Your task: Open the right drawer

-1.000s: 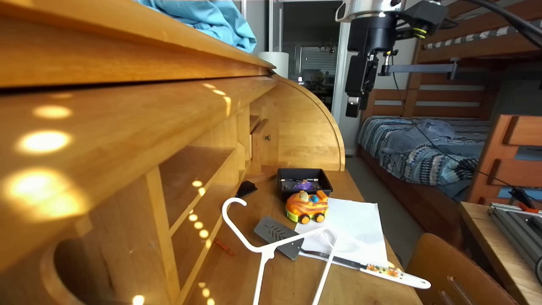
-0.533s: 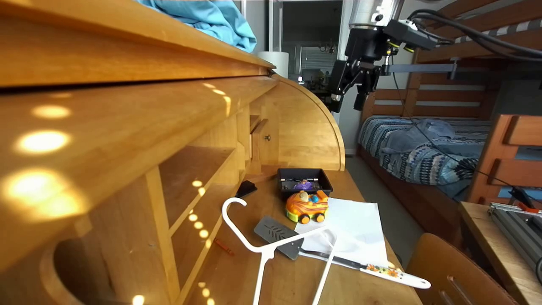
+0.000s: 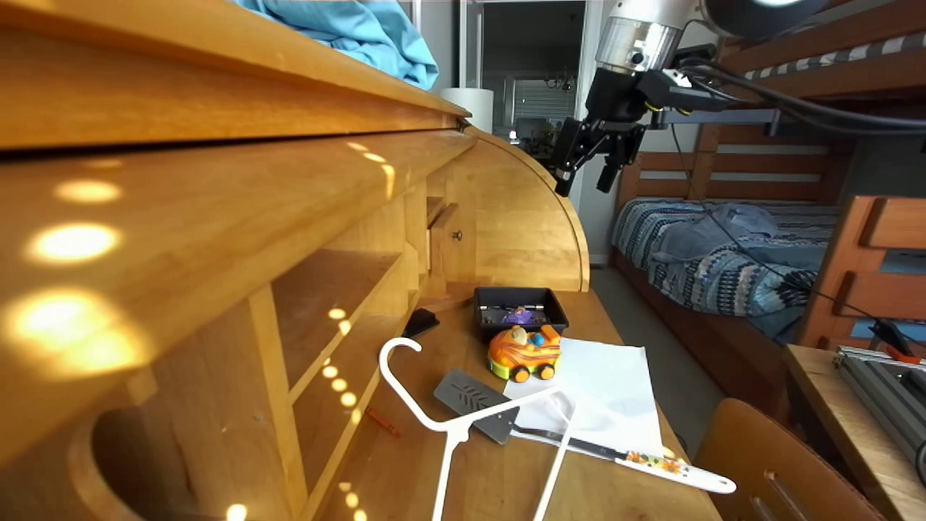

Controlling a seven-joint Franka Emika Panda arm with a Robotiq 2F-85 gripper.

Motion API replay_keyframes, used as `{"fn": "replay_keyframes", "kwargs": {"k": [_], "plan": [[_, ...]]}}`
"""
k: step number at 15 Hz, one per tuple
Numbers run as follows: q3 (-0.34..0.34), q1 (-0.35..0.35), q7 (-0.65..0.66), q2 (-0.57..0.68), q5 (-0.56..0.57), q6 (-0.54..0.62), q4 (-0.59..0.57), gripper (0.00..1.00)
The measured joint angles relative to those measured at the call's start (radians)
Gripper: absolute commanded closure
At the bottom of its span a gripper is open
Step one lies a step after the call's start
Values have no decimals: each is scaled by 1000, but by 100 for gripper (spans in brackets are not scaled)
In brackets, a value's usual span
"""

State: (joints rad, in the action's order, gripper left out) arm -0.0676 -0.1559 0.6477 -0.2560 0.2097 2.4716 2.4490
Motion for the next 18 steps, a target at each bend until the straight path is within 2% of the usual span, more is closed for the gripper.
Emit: {"fn": "replay_keyframes", "kwargs": {"k": [2, 3, 9, 12, 18], "plan": [[-15, -43, 53, 10, 155, 0, -4, 0], [-14, -50, 55, 18, 198, -4, -9, 0], [-11, -46, 50, 43, 227, -11, -30, 0], [-10, -33, -44, 79, 249, -10, -75, 0], [-5, 37, -307, 262, 265, -62, -332, 0]]}}
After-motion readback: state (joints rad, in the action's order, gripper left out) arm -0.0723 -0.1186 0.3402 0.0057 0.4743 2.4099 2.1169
